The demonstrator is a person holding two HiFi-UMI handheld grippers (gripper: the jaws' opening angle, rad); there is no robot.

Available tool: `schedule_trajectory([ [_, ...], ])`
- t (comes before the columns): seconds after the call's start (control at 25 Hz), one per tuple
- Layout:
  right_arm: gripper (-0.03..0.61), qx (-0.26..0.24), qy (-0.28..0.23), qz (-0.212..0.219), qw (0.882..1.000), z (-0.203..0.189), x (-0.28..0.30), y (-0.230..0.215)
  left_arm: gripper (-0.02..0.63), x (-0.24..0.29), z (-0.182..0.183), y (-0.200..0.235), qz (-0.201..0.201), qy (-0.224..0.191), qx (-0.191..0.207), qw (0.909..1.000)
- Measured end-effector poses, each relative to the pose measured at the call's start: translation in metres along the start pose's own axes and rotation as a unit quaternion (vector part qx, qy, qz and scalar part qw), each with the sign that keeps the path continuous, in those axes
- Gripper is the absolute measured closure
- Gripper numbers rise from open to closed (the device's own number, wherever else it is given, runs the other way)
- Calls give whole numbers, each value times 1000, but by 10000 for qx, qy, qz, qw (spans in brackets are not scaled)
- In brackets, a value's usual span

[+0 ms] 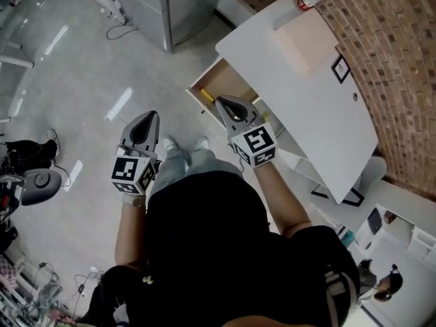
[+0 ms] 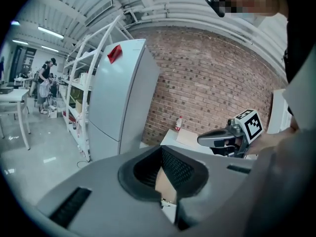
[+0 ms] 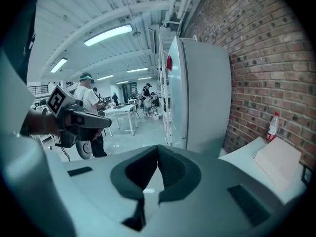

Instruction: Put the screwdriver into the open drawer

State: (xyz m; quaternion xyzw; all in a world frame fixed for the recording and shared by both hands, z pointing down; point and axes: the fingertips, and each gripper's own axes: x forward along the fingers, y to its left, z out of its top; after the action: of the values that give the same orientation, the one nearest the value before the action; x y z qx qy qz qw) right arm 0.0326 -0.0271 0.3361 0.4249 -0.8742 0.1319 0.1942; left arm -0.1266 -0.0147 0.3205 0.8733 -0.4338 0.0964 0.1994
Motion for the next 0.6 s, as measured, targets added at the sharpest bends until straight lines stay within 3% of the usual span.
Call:
schedule_trajectory([
  [0.4, 568, -173, -730, 4, 9972, 80, -43, 28, 611, -25, 85, -21, -271, -647, 439, 9966],
  [0.6, 568, -143, -1010, 18, 9948, 96, -62, 37, 611, -31, 101, -30, -365, -791, 568, 9946],
])
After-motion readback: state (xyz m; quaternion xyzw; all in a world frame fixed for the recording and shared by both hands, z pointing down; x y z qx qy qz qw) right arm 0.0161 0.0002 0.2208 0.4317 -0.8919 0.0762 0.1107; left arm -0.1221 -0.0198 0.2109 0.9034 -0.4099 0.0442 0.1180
